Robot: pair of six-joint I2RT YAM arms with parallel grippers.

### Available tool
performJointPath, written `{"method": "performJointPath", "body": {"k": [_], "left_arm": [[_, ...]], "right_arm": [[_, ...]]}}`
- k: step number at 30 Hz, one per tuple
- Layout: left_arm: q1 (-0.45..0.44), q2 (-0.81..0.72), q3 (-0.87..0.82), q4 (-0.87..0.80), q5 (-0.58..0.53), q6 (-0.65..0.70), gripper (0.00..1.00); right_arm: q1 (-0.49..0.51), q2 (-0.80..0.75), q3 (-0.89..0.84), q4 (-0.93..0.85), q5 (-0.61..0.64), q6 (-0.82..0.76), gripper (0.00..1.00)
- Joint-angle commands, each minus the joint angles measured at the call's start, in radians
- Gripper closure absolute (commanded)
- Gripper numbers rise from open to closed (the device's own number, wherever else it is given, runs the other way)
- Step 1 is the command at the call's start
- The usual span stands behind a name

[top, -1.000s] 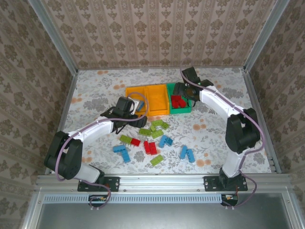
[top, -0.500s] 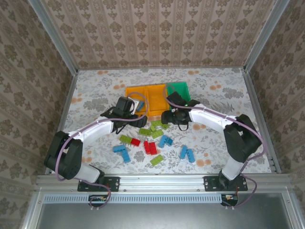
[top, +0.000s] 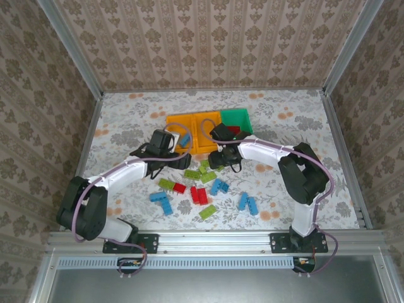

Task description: Sort the legos into containers by color

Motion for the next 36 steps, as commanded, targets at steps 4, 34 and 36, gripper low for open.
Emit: {"method": "performJointPath", "body": {"k": [4, 34, 36], "left_arm": [[0.024, -0.036, -0.016, -0.005, 0.018, -0.031, 0.00], [0.030, -0.049, -0.031, -0.006, 0.029, -0.041, 0.00], [0.029, -0.049, -0.028, -0.006, 0.037, -0.038, 0.00]], "right_arm": [[0.017, 0.038, 0.041, -0.044, -0.015, -0.137, 0.38], [0.003, -0.072, 0.017, 0.056, 0.016, -0.108, 0.72], [-0.018, -0.089, 0.026, 0.095, -0.020, -0.060, 0.72]]}}
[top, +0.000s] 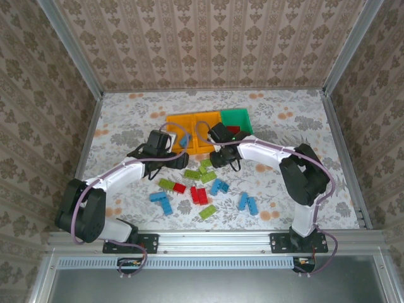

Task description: Sort the legos into containers by color

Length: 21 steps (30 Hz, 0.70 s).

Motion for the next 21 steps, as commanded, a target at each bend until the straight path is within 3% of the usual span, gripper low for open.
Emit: {"method": "performJointPath", "body": {"k": [1, 10, 21], "left_arm": [[0.005, -0.030, -0.008, -0.008, 0.024, -0.009, 0.00], [-0.016, -0.062, -0.051, 0.051, 0.182, 0.068, 0.00], [-0.121, 0.007, 0.009, -0.004, 0.238, 0.200, 0.00]], "right_arm": [[-0.036, -0.060, 0.023, 0.090, -0.050, 0.112, 0.72], [-0.149, 0.067, 0.157, 0.148, -0.199, 0.441, 0.73], [-0.158, 0.197, 0.325, 0.050, -0.148, 0.555, 0.65]]}}
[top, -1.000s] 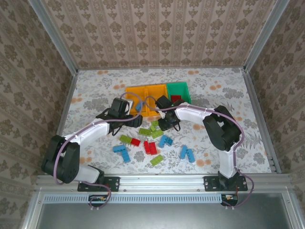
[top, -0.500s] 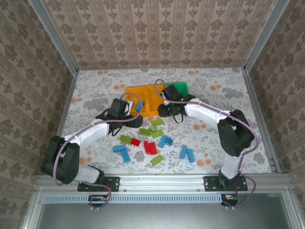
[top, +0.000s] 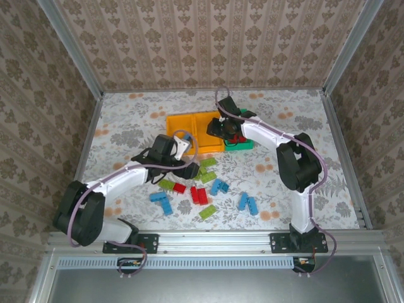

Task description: Sort the legos into containers by color

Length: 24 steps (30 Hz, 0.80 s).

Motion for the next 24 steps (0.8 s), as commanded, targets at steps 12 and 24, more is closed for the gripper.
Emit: {"method": "performJointPath", "body": {"k": [12, 24], "left_arm": [[-0.135, 0.164, 0.167, -0.129, -0.035, 0.158, 0.09], [-0.173, 0.283, 0.240, -0.179, -0.120, 0.222, 0.24]], "right_arm": [[-0.003, -0.009, -0.012, 0.025, -0.035, 0.046, 0.33], [-0.022, -0.196, -0.200, 0.090, -0.016, 0.045, 0.28]]}}
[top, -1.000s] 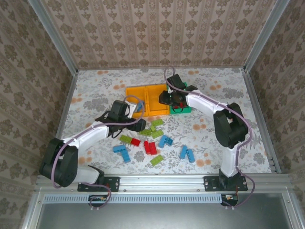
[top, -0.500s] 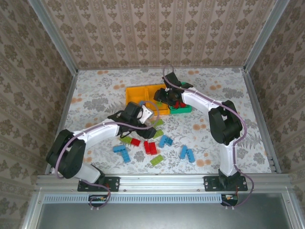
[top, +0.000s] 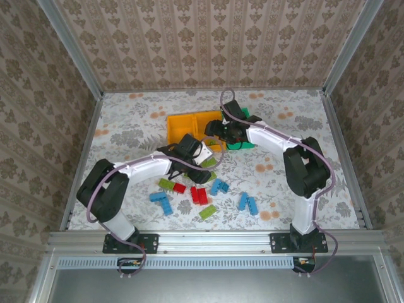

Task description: Sort the legos into containers by color

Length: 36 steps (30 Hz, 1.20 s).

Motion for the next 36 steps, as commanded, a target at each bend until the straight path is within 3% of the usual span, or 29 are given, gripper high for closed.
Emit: {"method": "performJointPath", "body": {"k": [1, 5, 14, 19, 30, 34, 36], "left_arm": [[-0.009, 0.028, 0.033, -0.040, -0.035, 0.040, 0.26], [-0.008, 0.054, 0.050, -0.036, -0.033, 0.044, 0.33], [-0.009, 0.092, 0.090, -0.033, -0.015, 0.069, 0.34], [-0.010, 0.105, 0.094, -0.047, -0.007, 0.081, 0.49], [-0.010, 0.099, 0.082, -0.041, 0.017, 0.084, 0.49], [-0.008, 0.098, 0.086, -0.037, 0.028, 0.081, 0.66], [-0.008, 0.091, 0.081, -0.031, 0.030, 0.075, 0.70]], "right_arm": [[-0.020, -0.087, -0.051, 0.005, 0.022, 0.002, 0.28], [-0.037, -0.152, -0.110, 0.002, 0.048, 0.004, 0.28], [-0.061, -0.236, -0.190, -0.024, 0.080, -0.005, 0.27], [-0.083, -0.260, -0.216, -0.026, 0.082, 0.000, 0.27], [-0.100, -0.265, -0.223, -0.040, 0.086, -0.004, 0.27], [-0.100, -0.269, -0.226, -0.046, 0.091, -0.001, 0.27], [-0.102, -0.271, -0.227, -0.047, 0.094, -0.001, 0.26]]}}
